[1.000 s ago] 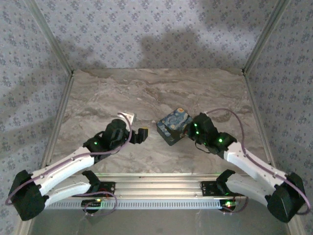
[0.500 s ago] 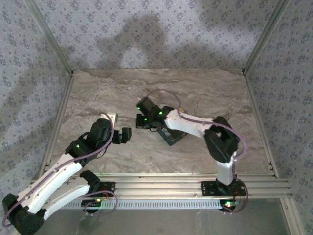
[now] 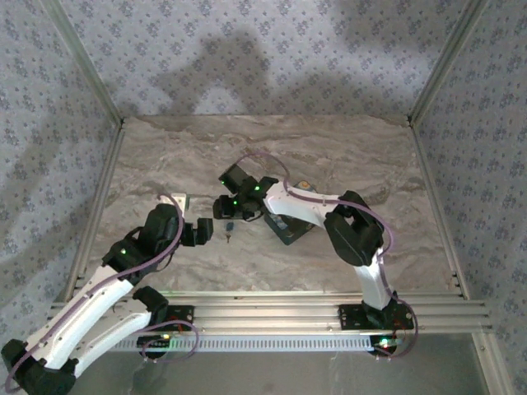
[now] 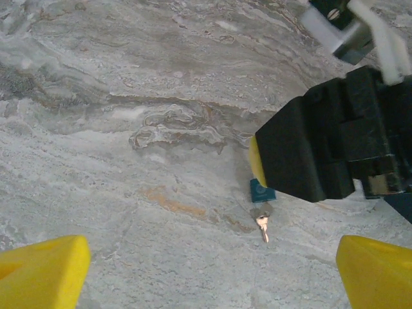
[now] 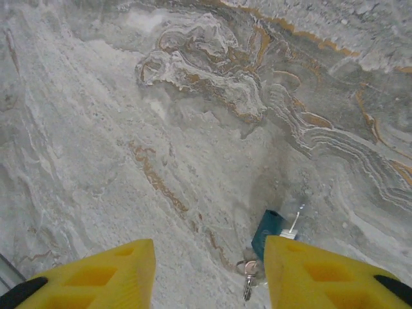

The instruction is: Unlock a padlock with a key

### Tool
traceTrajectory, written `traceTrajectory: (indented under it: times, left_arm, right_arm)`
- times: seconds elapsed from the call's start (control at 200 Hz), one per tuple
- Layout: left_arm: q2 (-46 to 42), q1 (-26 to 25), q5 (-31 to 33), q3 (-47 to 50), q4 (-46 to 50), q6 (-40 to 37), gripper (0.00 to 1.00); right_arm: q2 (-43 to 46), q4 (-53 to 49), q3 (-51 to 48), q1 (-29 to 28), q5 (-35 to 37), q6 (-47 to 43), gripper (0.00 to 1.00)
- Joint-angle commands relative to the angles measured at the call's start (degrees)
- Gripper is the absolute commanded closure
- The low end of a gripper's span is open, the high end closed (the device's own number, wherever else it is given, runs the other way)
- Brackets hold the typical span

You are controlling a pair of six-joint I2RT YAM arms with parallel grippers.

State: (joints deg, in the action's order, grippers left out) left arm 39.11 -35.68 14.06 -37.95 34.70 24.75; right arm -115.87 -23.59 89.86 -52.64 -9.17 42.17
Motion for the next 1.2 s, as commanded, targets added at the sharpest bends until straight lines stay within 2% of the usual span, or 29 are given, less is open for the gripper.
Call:
traceTrajectory:
  times: [0.0, 0.135, 0.26, 0.465, 0.53, 0.635, 0.72, 0.819, 0.919, 1.059, 1.194]
  left_arm:
    - [0.60, 0.85, -1.91, 0.26, -1.54, -0.41, 0.02]
    - [4.22, 3.78, -1.88, -2.02, -2.59, -3.67, 0.02]
    - [9.05, 8.00, -3.00, -4.06, -6.44, -7.18, 0.02]
    - [16.40, 15.19, -5.14, -4.33, -15.28, -10.08, 0.02]
    - [18.05, 18.18, -5.34, -3.78, -17.39, -11.04, 0.02]
    - [20.12, 21.31, -9.44, -0.21, -24.47, -19.29, 0.02]
    - [22.55, 23.40, -7.56, 1.28, -26.90, -19.58, 0.02]
    - [24.21, 25.19, -1.74, 4.06, -32.44, -19.13, 0.02]
    - [22.59, 26.98, 3.06, 10.63, -43.22, -19.20, 0.02]
    - [22.02, 30.85, 2.14, 17.25, -55.17, -18.80, 0.02]
    - [25.65, 32.10, 0.55, 18.91, -61.78, -19.53, 0.02]
  right_arm:
    - [7.78, -2.83, -1.84, 0.25, 2.81, -2.73, 0.48]
    - [17.28, -5.10, -6.52, 1.47, 7.88, -5.76, 0.40]
    - [27.29, -7.58, -13.34, 5.64, 13.71, -9.59, 0.21]
    - [44.42, -8.58, -29.91, 20.13, 24.01, -13.79, 0.01]
    - [48.43, -7.87, -34.99, 26.61, 26.68, -14.86, 0.00]
    - [53.85, 1.90, -45.22, 35.38, 27.61, -20.21, 0.00]
    - [56.21, 14.29, -53.94, 39.63, 29.72, -26.91, 0.00]
    - [56.65, 25.33, -60.92, 42.29, 29.58, -34.42, 0.00]
    - [55.62, 32.27, -63.59, 45.51, 27.49, -34.59, 0.00]
    - [53.16, 46.38, -68.46, 48.13, 25.13, -36.79, 0.00]
    - [48.82, 57.12, -71.82, 49.43, 22.98, -42.46, 0.00]
